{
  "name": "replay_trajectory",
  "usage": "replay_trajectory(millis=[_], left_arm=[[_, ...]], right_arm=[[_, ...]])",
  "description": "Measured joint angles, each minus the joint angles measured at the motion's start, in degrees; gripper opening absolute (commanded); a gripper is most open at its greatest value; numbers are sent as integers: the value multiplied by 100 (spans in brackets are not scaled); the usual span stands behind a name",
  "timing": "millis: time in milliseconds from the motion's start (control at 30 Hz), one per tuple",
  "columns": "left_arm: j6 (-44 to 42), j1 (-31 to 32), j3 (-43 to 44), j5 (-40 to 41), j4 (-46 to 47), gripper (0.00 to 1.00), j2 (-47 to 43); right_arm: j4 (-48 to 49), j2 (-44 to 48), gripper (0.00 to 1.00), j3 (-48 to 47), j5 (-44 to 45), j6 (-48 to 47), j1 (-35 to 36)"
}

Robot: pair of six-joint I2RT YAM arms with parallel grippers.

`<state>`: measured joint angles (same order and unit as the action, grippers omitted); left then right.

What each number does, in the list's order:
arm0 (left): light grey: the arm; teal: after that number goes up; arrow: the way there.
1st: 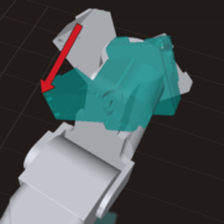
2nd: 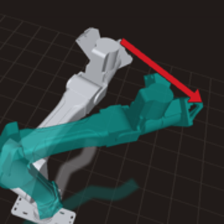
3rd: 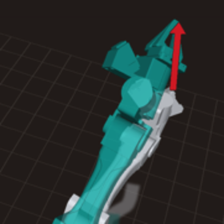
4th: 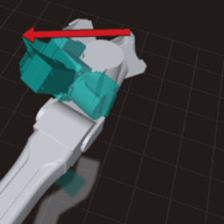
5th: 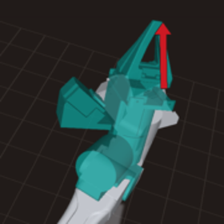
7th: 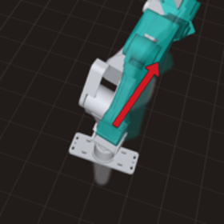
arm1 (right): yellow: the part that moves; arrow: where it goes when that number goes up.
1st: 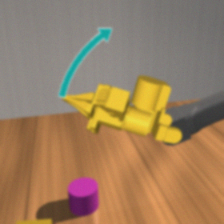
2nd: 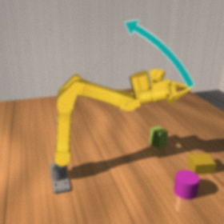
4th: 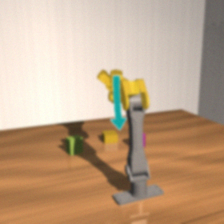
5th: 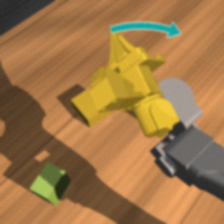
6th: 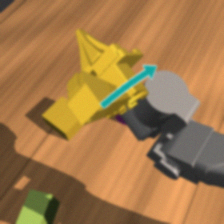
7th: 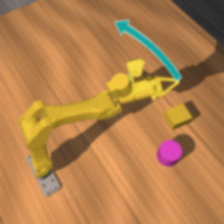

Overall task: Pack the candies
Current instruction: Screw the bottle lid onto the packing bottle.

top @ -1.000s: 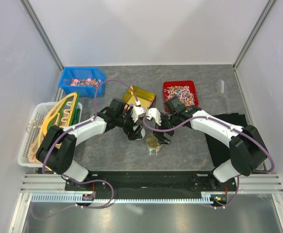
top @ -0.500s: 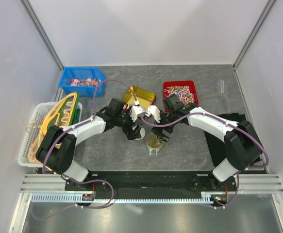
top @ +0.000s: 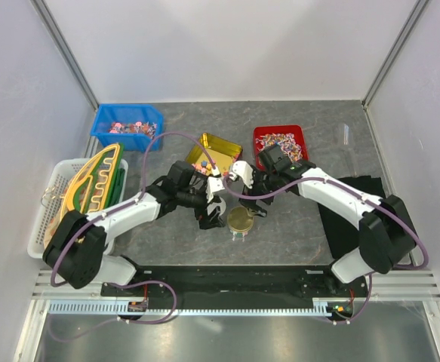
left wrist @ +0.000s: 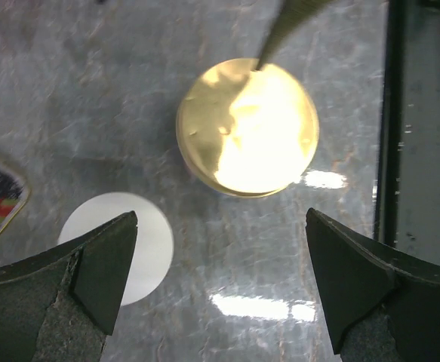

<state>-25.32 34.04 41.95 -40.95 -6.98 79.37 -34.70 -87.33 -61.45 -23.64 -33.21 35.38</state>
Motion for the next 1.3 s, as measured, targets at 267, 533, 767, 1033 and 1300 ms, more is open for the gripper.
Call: replay_trajectory(millis=[267,533,767,1033,1300], left_arm=[[-26,472,-348,-260,289,100,-177],[39,651,-564,-267,876,100,42],[304,660,-894,129,1582,100,365],[597,669,-1456,293,2870,100,503],[839,879,-1469,291,3462,100,1029]], right_arm=[[-101,382,98,-186,57,-2,-393],[-452,656,98,-619,-144,0,-748],[-710,448,98,-654,-299,0,-754],[-848,326,98,-739,-354,0,-754],[-1005,166,98,-741,-439,2,-754]])
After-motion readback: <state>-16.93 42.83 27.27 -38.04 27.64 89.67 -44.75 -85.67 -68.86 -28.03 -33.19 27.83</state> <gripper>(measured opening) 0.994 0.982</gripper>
